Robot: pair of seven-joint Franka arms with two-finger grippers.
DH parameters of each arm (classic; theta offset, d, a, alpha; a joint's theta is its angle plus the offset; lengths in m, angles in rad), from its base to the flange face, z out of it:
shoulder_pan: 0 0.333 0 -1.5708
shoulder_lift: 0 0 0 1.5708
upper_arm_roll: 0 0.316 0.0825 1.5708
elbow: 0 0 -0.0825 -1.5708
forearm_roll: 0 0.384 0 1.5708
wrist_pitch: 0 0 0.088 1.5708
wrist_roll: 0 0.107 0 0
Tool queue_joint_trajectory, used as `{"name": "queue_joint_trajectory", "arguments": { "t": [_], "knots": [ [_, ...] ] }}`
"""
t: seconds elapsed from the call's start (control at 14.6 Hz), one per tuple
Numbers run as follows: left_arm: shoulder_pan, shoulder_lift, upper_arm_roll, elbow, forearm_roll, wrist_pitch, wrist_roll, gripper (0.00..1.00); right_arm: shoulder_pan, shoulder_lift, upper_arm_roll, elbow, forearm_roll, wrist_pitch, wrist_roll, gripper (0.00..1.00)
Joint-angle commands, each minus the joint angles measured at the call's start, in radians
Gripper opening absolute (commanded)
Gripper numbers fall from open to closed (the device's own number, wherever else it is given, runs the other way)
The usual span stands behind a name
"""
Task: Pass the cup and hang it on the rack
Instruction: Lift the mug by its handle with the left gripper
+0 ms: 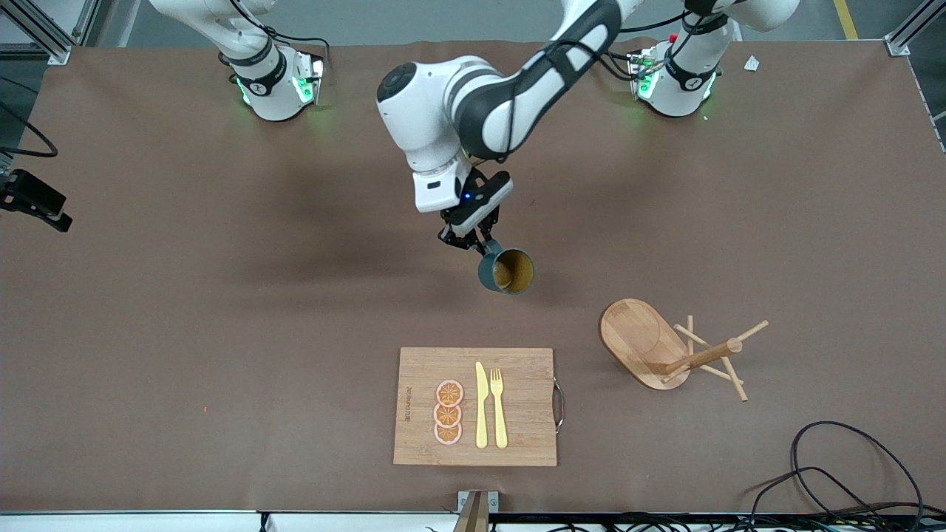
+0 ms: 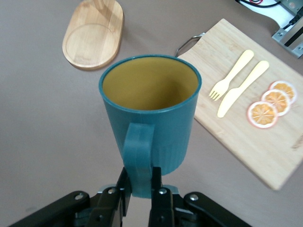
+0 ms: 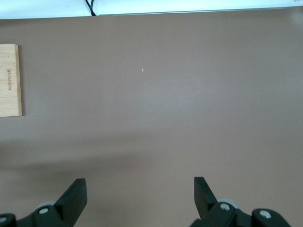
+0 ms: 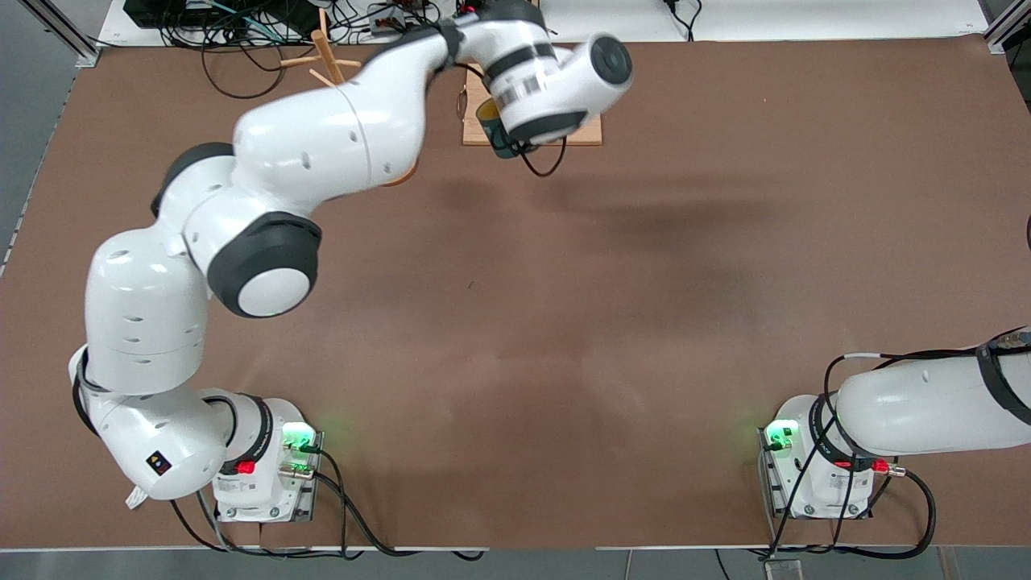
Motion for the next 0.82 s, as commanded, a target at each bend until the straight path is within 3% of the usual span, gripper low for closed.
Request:
{"name": "queue_joint_trajectory", "arguments": {
  "t": [0.0, 0.55, 0.76],
  "knots": [
    [0.044, -0.087, -0.001, -0.024, -0.126, 0.020, 0.053, 0.00, -0.007, -0.003, 0.008, 0.010, 0.015, -0.014, 0.016, 1.00],
    [0.190, -0.186, -0.003, -0.024, -0.351, 0.078, 0.131, 0.00, -0.003, -0.001, 0.011, 0.036, 0.015, -0.011, 0.016, 1.00],
    [0.288, -0.222, -0.003, -0.024, -0.519, 0.096, 0.220, 0.00, -0.006, 0.000, 0.009, 0.036, 0.014, -0.011, 0.016, 1.00]
  ]
}}
